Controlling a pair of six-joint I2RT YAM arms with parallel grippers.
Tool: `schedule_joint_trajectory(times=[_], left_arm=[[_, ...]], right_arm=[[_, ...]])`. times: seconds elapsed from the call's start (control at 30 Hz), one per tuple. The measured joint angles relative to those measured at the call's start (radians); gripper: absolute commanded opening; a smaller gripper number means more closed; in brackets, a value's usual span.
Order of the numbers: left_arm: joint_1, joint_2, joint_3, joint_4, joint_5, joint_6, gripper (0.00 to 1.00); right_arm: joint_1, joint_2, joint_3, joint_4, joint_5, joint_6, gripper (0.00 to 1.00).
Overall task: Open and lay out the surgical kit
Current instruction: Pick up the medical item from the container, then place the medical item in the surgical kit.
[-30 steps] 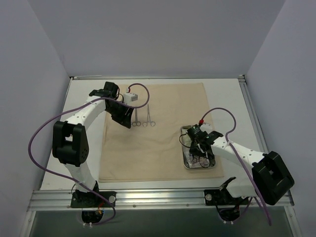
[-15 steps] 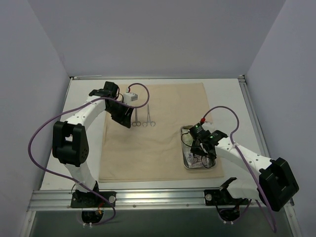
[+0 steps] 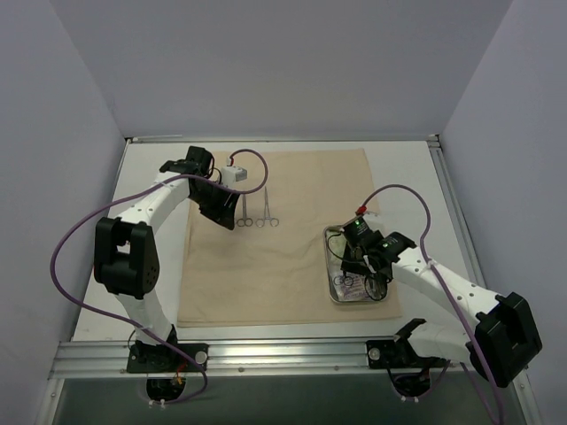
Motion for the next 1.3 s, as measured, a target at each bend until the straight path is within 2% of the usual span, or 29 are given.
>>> schedule_joint_trajectory(times=[0.27, 0.43, 0.67, 0.97, 1.3], left_arm=[[0.000, 0.000, 0.003, -0.003, -0.010, 0.000, 0.53], [0.000, 0.000, 0.018, -0.006, -0.022, 0.000, 0.53], [0.008, 0.000, 0.019, -0.010, -0.051, 0.006, 0.53], [0.024, 0.000, 0.018, -0.010, -0.072, 0.011, 0.53], [0.032, 0.005, 0.018, -0.010, -0.075, 0.012, 0.53]], right_arm=[[0.000, 0.042, 0.167, 0.062, 0.006, -0.137, 0.00], [0.000, 0.239, 0.319, 0.227, -0.011, -0.290, 0.00], [0.000, 0.474, 0.407, 0.440, -0.091, -0.430, 0.00], [-0.018, 0.759, 0.571, 0.534, -0.142, -0.435, 0.00], [-0.069, 0.887, 0.624, 0.591, -0.178, -0.352, 0.00]])
